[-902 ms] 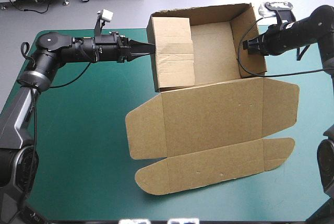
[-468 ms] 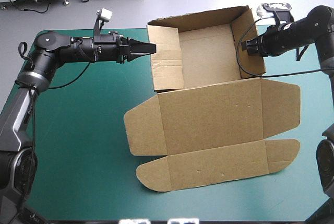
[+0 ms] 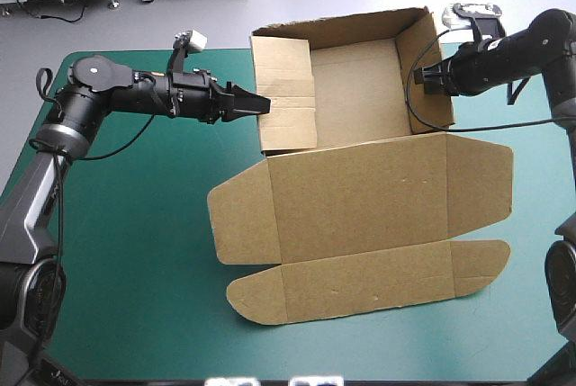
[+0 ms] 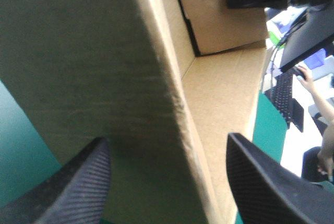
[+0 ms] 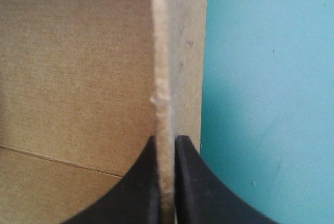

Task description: Fold the box

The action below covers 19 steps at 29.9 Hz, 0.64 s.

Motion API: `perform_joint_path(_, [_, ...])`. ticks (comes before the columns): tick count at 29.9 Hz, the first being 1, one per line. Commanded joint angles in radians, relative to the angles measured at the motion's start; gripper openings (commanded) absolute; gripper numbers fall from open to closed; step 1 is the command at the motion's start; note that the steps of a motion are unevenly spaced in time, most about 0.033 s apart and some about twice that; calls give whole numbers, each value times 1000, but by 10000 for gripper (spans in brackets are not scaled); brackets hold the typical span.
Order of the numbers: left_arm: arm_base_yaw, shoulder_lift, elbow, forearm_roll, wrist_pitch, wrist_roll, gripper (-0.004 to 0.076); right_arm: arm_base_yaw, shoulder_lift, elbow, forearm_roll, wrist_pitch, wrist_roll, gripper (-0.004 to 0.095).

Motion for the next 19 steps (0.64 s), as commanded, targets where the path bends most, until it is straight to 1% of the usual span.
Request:
perform_joint_path(1, [-45,-52,-26,22,-100,-51,463,31,-50,-32,44,-57,17,-17])
perform_joint_path(6, [-105,-52,-26,120,-241,-124,452,112,-50,-32,-77,-105,93,-17])
perform_joint_path(10, [-134,-52,-26,283,-331,-262,404,176,-50,-32,-122,-136,150,-17])
perform_joint_path(14, [-154,-52,-26,442,-425,-402,395,227,-50,-32,-166,-166,197,-18])
perform_joint_path(19, [-175,-53,-26,632,-509,-545,390,320,-50,-32,-317,-188,271,-17])
